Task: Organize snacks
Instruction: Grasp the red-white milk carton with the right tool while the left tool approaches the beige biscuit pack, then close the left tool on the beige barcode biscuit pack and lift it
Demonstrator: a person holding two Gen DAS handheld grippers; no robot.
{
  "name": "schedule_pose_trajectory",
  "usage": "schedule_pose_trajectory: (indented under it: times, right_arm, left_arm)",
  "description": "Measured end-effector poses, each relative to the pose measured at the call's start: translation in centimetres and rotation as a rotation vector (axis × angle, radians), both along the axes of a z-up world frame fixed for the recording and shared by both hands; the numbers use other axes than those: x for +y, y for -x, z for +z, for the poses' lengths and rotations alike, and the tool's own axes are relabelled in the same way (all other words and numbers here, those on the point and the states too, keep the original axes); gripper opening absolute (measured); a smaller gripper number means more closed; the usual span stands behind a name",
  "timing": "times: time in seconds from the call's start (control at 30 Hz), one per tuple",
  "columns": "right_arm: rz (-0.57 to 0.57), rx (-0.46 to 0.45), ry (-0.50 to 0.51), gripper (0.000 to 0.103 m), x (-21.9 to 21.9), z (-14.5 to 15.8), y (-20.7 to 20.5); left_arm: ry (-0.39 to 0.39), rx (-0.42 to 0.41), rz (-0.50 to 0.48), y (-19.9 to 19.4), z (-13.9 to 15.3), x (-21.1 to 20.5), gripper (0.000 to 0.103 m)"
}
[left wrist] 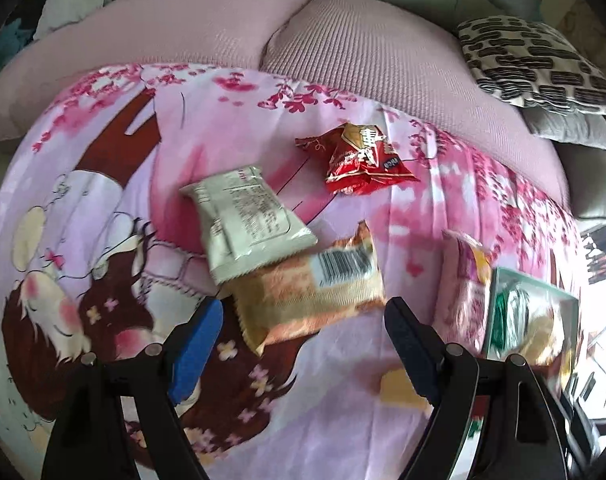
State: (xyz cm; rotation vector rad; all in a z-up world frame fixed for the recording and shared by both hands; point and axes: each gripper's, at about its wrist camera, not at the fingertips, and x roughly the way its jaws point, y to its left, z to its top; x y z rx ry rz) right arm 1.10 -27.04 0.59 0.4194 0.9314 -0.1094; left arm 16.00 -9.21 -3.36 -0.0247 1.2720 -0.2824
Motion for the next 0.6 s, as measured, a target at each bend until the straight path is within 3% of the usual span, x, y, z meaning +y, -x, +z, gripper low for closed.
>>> schedule_pose_trajectory:
  times: [0.13, 0.33, 0.5, 0.6]
  right_arm:
    - [-0.01, 0.001, -0.018, 0.026, -0.5, -0.1, 0.1]
    - [-0.011, -0.004, -0.024, 0.026, -0.7, -0.2, 0.1]
    - [-0.013, -0.034, -0.041, 0.025, -0.9, 0.4, 0.4]
    - [-0.009, -0.066, -0.045, 0.021, -1.0, 1.3, 0.8]
  left_arm:
    - [0.02, 0.04, 0.036, -1.5, -0.9, -0.8, 0.084]
    - [-0.058, 0.029, 0.044, -2.3, -2.2, -2.3, 0.083]
    - [-0.036, 0.0, 0.055, -1.6, -1.6, -2.0, 0.069]
    - [-0.015, -0.011, 0.064, -1.0, -0.9, -1.5, 0.067]
